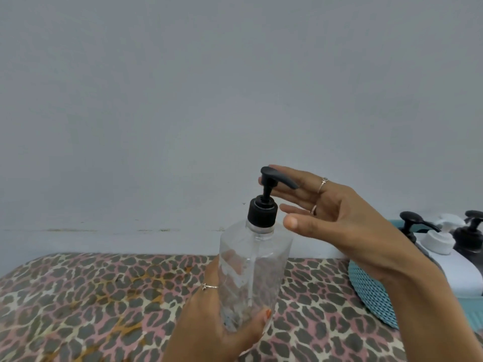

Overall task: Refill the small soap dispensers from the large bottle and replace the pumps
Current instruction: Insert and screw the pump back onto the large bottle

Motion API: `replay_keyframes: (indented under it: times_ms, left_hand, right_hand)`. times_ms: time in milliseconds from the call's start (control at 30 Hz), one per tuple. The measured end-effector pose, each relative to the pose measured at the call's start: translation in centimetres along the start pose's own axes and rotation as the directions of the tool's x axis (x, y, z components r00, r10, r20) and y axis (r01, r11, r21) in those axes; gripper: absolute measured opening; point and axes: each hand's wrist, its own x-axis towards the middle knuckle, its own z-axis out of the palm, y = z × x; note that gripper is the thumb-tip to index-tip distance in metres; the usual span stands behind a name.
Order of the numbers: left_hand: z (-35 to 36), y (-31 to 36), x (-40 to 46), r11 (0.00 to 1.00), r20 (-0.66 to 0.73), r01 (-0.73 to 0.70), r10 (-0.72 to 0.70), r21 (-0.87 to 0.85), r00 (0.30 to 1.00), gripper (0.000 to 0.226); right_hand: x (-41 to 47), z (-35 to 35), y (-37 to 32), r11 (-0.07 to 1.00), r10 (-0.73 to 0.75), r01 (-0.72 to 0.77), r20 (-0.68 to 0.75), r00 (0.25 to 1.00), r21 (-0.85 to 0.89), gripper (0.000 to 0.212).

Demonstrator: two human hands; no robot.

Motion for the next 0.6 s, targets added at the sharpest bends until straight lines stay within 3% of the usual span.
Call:
replay_keyframes:
  times_ms: [200, 367, 600]
  left_hand:
    - [0.1, 0.3, 0.0, 1.0, 0.007, 0.01, -0.01, -0.005, 1.0, 0.088]
    - [0.1, 0.4, 0.0, 1.0, -0.018, 0.011, -0.011, -0.02, 1.0, 0.08]
    - [0.3, -0.2, 0.1, 0.998, -0.046, 0.002, 0.001, 0.061, 0.999, 0.086]
  right_hand:
    - [0.0, 0.5, 0.0, 1.0, 0.024, -0.025, 0.067, 0.997, 0.017, 0.045]
    - [0.8, 1.6, -0.1, 0.999, 0.021, -0.018, -0.065, 0.998, 0.051, 0.035]
    - [1.4, 2.3, -0.1, 0.998, 0.013, -0.025, -0.212, 0.977, -0.054, 0.03]
